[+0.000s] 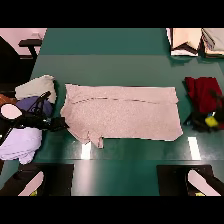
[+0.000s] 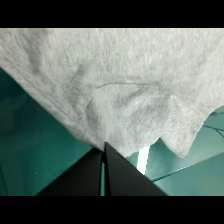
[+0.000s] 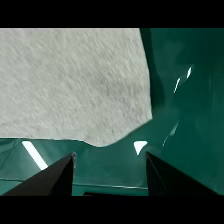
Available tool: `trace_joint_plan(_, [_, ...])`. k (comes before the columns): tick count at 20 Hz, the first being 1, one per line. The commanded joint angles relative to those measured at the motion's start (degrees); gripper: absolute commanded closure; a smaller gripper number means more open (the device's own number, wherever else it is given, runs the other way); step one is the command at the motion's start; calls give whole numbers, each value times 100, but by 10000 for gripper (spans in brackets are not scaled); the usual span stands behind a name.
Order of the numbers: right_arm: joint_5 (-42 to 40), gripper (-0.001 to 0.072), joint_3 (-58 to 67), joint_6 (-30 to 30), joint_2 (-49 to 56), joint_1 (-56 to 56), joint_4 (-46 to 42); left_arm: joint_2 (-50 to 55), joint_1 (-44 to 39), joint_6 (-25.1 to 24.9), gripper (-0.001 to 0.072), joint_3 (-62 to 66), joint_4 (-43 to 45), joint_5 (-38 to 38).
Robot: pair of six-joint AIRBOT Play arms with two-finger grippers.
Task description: Fold the shirts.
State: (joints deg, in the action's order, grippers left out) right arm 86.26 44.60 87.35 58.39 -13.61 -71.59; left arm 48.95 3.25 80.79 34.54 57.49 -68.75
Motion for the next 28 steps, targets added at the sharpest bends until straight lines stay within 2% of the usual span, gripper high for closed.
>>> trace_joint_plan(1, [-568,274,-1510,-149,-343,-404,348,-31,0,-22,683,105,-2,-116])
trace_joint_plan(5, [-1445,276,-1836,-151,-170,105,866,-31,0,-22,682,105,-11,-136])
trace_joint_plan(6, [-1561,307,-1779,-151,11,254,905,-31,2,-24,683,105,-9,-142])
trace_joint_plan(8, [-1694,522,-1517,-153,321,584,857,-31,2,-37,683,105,-4,-210])
trace_joint_plan(10, [-1596,670,-1165,-153,417,863,640,-31,0,-177,683,157,79,-619])
trace_joint_plan(11, [-1390,699,-955,-149,391,986,448,-31,2,-188,683,260,203,-1008])
trace_joint_plan(14, [-450,699,-487,-127,-96,1215,-118,-33,2,-284,684,728,448,-1971])
trace_joint_plan(17, [157,699,-192,31,-938,1305,-660,-33,0,-223,684,1303,442,-2236])
trace_joint_plan(19, [160,700,57,103,-1156,1305,-651,-22,0,-111,684,1569,444,-1904])
trace_joint_plan(21, [17,700,417,120,-925,1307,-605,144,0,-111,684,1716,444,-1434])
trace_joint_plan(24, [-341,700,1145,107,-31,1307,-605,833,0,-212,684,1956,444,-931])
trace_joint_plan(28, [-734,700,2210,39,1403,1432,-597,2177,0,-415,683,2938,420,-304])
